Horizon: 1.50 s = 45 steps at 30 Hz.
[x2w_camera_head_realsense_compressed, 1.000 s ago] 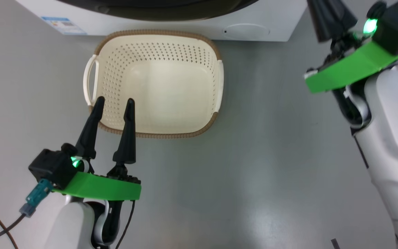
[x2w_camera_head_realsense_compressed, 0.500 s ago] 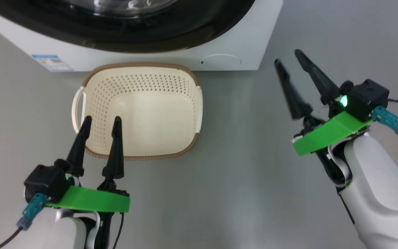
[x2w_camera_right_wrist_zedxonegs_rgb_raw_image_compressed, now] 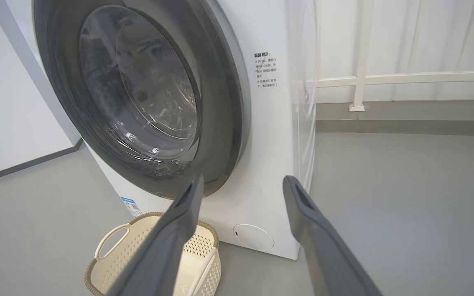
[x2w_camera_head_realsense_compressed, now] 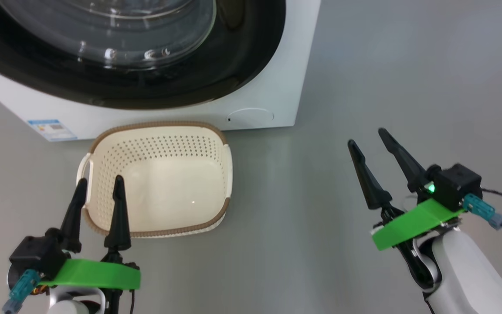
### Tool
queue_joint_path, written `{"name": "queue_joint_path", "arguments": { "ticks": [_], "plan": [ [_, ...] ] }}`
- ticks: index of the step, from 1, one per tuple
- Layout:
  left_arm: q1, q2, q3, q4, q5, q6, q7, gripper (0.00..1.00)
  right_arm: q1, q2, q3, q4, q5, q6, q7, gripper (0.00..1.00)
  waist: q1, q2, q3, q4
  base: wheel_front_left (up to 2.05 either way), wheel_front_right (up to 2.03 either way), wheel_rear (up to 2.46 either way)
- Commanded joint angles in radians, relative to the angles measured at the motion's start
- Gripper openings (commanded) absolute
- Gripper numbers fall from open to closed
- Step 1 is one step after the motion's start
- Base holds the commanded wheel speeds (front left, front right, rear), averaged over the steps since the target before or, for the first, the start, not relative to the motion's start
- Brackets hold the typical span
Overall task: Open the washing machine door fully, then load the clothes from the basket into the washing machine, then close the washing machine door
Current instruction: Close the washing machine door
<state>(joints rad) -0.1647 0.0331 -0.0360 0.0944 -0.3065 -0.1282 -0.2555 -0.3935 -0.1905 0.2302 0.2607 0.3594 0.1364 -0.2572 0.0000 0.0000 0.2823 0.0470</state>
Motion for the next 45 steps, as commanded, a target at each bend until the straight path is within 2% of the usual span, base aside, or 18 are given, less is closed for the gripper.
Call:
{"name": "queue_joint_path", "arguments": {
  "ticks": [1,12,20,30,45],
  "plan": [
    [0.009,0.017,0.042,-0.018,0.020,-0.003,-0.006,1.00,0.037,0.005,0.001,-0.035,-0.013,-0.006,-0.005,1.00,0.0000,0.0000,-0.040,-0.035,0.00,0.00,0.00],
    [0.070,0.017,0.063,-0.022,0.039,-0.003,-0.006,1.00,0.171,0.025,-0.052,-0.072,-0.038,-0.006,-0.005,1.00,0.0000,0.0000,-0.116,-0.061,0.00,0.00,0.00],
    [0.123,0.017,0.083,-0.027,0.063,-0.003,-0.006,1.00,0.251,0.057,-0.102,-0.110,-0.102,-0.006,-0.005,1.00,0.0000,0.0000,-0.169,-0.069,0.00,0.00,0.00],
    [0.170,0.017,0.105,-0.023,0.076,-0.003,-0.006,1.00,0.303,0.094,-0.153,-0.143,-0.135,-0.006,-0.005,1.00,0.0000,0.0000,-0.214,-0.083,0.00,0.00,0.00],
    [0.212,0.017,0.125,-0.032,0.094,0.007,-0.006,1.00,0.346,0.116,-0.179,-0.160,-0.168,-0.006,-0.005,1.00,0.0000,0.0000,-0.261,-0.078,0.00,0.00,0.00]
  ]
}}
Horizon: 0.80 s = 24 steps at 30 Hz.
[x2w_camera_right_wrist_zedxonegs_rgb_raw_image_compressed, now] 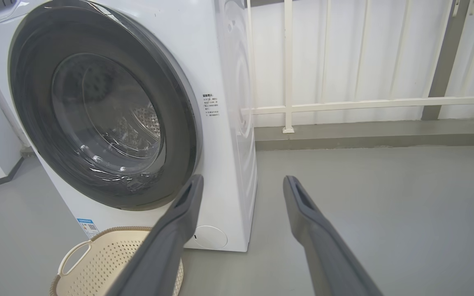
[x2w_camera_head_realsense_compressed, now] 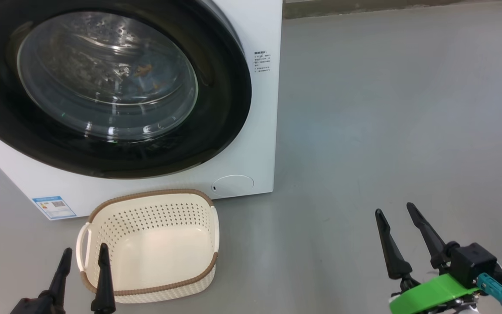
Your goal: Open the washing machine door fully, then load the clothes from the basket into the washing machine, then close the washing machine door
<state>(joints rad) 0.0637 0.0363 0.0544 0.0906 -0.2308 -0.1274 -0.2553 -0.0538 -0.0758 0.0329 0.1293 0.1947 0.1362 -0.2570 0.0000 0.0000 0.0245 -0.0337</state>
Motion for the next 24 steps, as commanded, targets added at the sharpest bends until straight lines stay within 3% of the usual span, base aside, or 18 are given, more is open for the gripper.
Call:
{"name": "queue_joint_path", "arguments": {
  "ticks": [1,24],
  "plan": [
    [-0.015,0.014,0.033,-0.029,0.020,0.007,-0.006,1.00,0.009,0.002,0.015,-0.029,-0.005,-0.006,-0.005,1.00,0.0000,0.0000,-0.004,0.004,0.00,0.00,0.00],
    [-0.003,0.014,0.027,-0.035,0.029,0.010,-0.006,1.00,0.019,0.021,-0.024,-0.029,-0.013,-0.006,-0.005,1.00,0.0000,0.0000,-0.012,0.029,0.00,0.00,0.00]
  ]
}}
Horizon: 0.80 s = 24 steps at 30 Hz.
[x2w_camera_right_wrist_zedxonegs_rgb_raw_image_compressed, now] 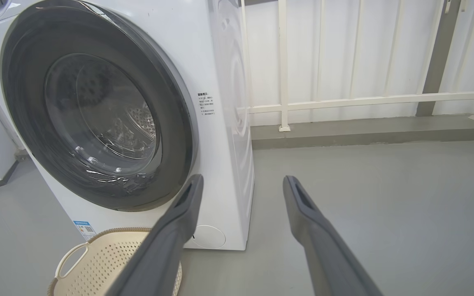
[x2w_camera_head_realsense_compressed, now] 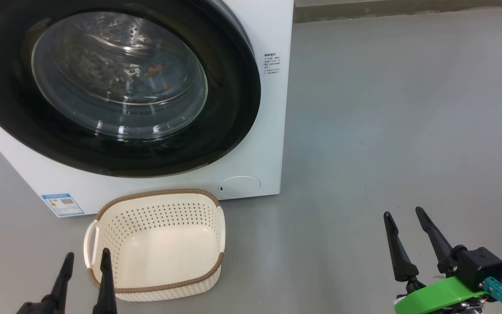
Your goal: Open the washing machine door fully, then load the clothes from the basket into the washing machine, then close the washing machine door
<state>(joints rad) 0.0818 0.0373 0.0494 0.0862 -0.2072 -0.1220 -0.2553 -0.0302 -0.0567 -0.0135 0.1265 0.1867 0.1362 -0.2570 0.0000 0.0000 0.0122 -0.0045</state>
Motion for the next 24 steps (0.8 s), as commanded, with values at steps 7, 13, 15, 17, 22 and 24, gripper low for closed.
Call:
{"name": "queue_joint_path", "arguments": {
  "ticks": [7,13,15,17,22,24],
  "plan": [
    [0.001,-0.003,-0.006,0.016,-0.001,0.000,0.001,0.00,0.011,0.002,0.001,0.016,0.001,0.000,0.000,0.00,0.0000,0.0000,0.002,0.002,0.00,0.00,0.00],
    [-0.003,-0.014,-0.006,0.052,-0.043,0.000,0.014,0.00,0.015,0.001,0.001,0.050,0.045,0.000,0.009,0.00,0.0006,0.0000,0.001,0.002,0.00,0.00,0.00],
    [-0.005,-0.013,-0.004,0.053,-0.065,-0.001,0.020,0.00,0.014,0.001,0.000,0.051,0.069,0.000,0.015,0.00,0.0020,0.0000,0.000,0.002,0.00,0.00,0.00],
    [-0.007,-0.013,-0.004,0.054,-0.088,-0.001,0.026,0.00,0.013,0.000,0.000,0.052,0.093,0.000,0.020,0.00,0.0020,0.0000,-0.001,0.002,0.00,0.00,0.00],
    [-0.015,-0.012,-0.001,0.059,-0.144,-0.001,0.040,0.00,0.008,-0.002,-0.002,0.056,0.152,0.000,0.033,0.00,0.0001,0.0000,0.000,0.002,0.00,0.00,0.00],
    [-0.018,-0.011,0.000,0.061,-0.166,-0.001,0.045,0.00,0.006,-0.002,-0.003,0.057,0.175,0.000,0.038,0.00,0.0000,0.0000,0.000,0.002,0.00,0.00,0.00]
  ]
}}
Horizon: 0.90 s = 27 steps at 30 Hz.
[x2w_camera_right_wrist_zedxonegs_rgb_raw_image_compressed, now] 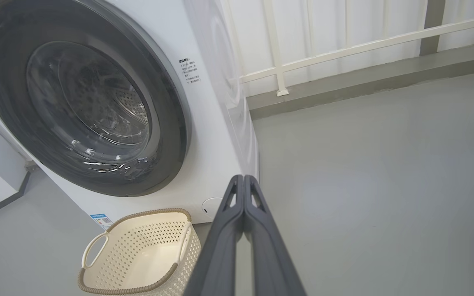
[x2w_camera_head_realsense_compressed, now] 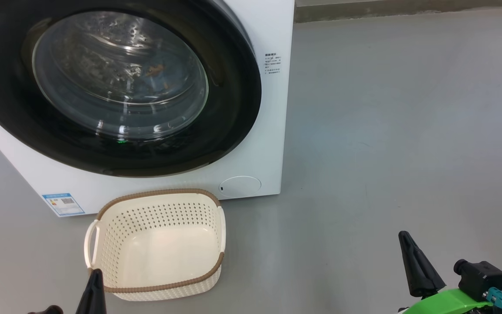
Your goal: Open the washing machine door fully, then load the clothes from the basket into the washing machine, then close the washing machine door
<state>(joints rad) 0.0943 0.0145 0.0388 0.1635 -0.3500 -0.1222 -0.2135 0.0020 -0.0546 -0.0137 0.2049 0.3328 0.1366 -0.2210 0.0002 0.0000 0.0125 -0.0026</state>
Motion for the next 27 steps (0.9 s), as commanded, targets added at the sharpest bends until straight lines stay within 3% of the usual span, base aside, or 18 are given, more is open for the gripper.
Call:
{"name": "queue_joint_path", "arguments": {
  "ticks": [1,27],
  "plan": [
    [-0.032,0.012,0.011,-0.016,-0.035,-0.001,0.006,0.00,-0.027,-0.005,-0.003,-0.021,0.041,-0.001,0.005,0.00,-0.0001,0.0000,0.000,0.000,0.00,0.00,0.00],
    [-0.071,0.017,0.025,0.007,-0.314,-0.003,0.079,0.00,-0.045,-0.009,-0.016,-0.007,0.330,-0.002,0.073,0.00,-0.0002,0.0000,-0.002,0.001,0.00,0.00,0.00]
  ]
}}
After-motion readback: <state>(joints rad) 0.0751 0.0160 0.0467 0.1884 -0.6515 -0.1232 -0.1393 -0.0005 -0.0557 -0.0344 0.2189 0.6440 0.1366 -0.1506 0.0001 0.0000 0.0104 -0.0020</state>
